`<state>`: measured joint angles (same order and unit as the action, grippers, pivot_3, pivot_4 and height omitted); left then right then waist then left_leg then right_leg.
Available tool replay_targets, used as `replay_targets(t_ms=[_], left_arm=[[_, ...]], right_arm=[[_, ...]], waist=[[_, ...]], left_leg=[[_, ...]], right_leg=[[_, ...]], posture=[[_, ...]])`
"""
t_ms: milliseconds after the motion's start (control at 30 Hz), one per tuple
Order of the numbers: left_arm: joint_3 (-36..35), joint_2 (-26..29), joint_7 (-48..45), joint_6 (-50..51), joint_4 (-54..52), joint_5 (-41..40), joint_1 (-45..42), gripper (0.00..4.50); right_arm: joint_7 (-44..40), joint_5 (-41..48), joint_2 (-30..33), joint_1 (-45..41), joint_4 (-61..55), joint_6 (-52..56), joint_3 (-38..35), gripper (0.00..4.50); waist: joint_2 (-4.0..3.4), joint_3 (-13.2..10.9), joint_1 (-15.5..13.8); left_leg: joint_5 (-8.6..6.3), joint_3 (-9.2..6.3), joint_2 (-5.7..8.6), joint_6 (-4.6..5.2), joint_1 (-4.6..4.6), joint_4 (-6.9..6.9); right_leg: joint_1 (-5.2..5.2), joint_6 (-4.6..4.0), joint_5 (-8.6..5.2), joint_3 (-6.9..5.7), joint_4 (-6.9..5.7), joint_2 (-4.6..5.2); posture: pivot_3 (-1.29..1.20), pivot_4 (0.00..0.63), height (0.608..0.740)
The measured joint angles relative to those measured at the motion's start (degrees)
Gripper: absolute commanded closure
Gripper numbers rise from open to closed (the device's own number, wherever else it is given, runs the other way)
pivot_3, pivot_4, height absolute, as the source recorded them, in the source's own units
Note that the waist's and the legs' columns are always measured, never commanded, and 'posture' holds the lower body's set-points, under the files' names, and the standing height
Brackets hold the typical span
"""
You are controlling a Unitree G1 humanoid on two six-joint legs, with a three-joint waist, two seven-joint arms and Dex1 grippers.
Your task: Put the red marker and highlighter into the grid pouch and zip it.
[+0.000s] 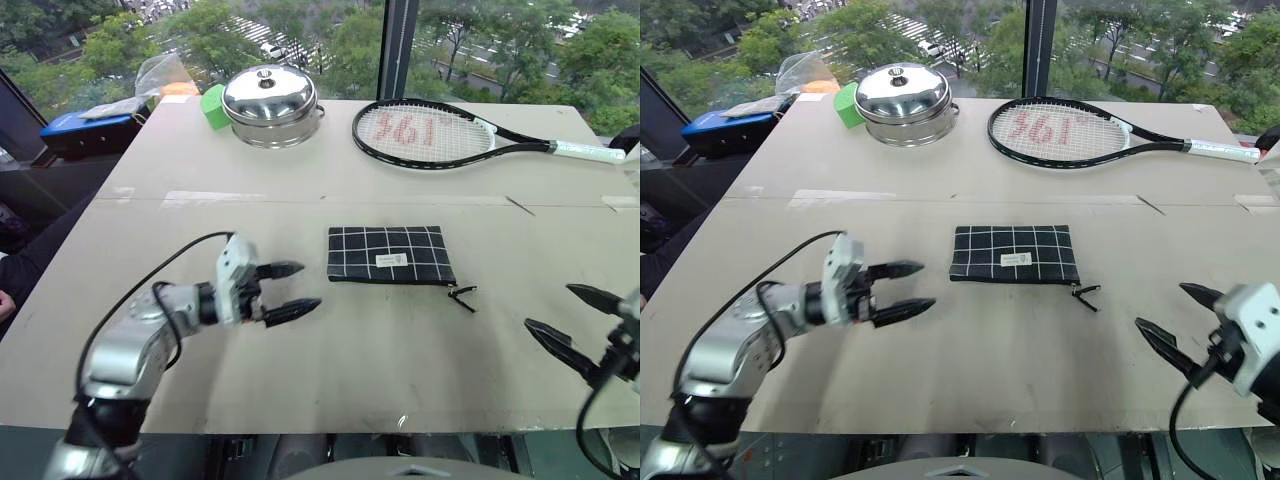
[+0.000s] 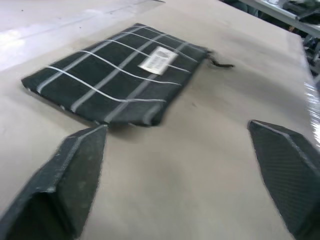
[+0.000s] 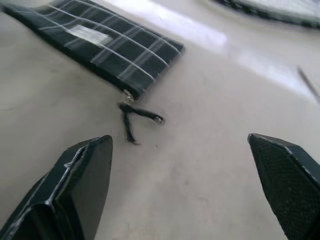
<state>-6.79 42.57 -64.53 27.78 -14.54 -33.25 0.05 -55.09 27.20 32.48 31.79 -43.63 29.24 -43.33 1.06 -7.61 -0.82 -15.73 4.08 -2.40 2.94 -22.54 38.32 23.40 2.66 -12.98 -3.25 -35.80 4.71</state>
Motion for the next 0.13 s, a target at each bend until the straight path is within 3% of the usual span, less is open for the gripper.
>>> replay_targets(t_ms=[133], left_arm=[[-5.30,2.80,-0.99,0.10,-0.74,-0.71,7.12,0.02]], right_arm=[[-4.20,0.00,-1.51,5.54,2.64,-9.07,-4.72,0.00]], waist=[[-0.06,-0.04,-0.16]], left_leg=[[-0.03,-0.01,0.01,-0.05,-0.04,-0.01]], right_leg=[[0.05,0.00,0.00,-0.03,0.00,0.38]], posture=[[0.00,0.150,0.740]])
